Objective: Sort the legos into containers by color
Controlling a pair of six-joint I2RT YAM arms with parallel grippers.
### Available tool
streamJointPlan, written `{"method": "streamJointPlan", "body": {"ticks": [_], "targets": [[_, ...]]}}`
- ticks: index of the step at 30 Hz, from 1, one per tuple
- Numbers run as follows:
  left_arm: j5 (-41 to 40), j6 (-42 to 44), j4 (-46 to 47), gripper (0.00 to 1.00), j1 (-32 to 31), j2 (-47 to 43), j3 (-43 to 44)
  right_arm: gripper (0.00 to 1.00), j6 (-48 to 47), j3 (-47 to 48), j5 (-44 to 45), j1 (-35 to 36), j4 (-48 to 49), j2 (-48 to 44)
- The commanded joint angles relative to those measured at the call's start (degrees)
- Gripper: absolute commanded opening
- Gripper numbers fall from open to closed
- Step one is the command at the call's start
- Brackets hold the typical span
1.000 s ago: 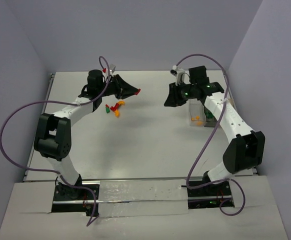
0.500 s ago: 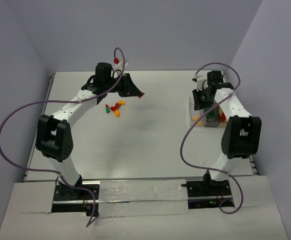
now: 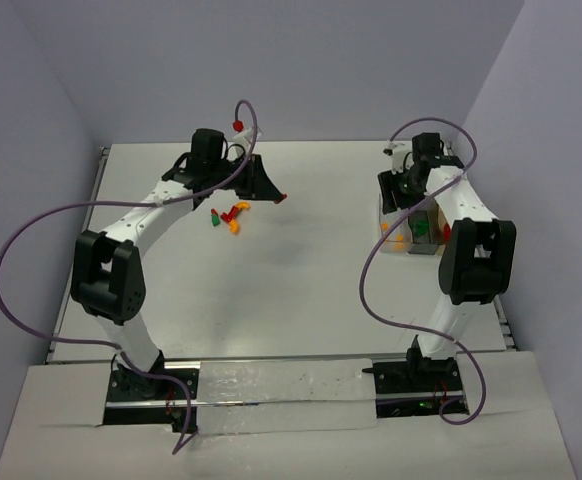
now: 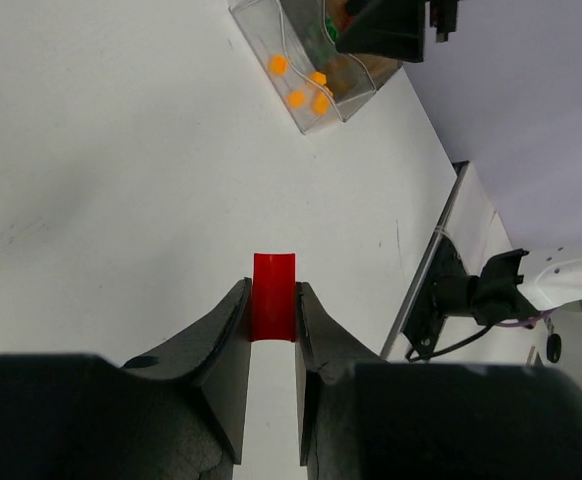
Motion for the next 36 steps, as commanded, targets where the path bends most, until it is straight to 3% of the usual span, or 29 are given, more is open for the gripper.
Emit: {"method": "streamJointPlan", "body": {"ticks": [1,4,12,20,26,36], "targets": [[0.5,3.0,10.7,0.00,-0.8,-7.0,-7.2,0.62,4.3,6.0,-17.0,0.9,-4.2,-6.0],[-3.7,8.2,9.1,0.00,-3.0,-8.7,-8.0,0.64,10.7,6.8,-31.5,2.2,-4.0,-7.7],[-10.9,18.9,7.6,0.00,-7.7,-11.2,-9.1,0.64,26.4,2.5,-50.4,11.6,4.0,-4.1],[-23.2,30.9,4.3,0.00,-15.0,-12.2,-9.7,0.64,36.4,0.1,-55.7,15.6,12.1,-1.2],[-23.4,30.7,4.1,0.00,-15.6,-12.2,-9.6,0.62,39.6,-1.2,-57.9,16.3,15.5,-0.4],[-22.1,29.1,3.4,0.00,-16.1,-11.9,-7.8,0.51,41.0,-1.2,-57.9,16.3,16.3,2.2]]}}
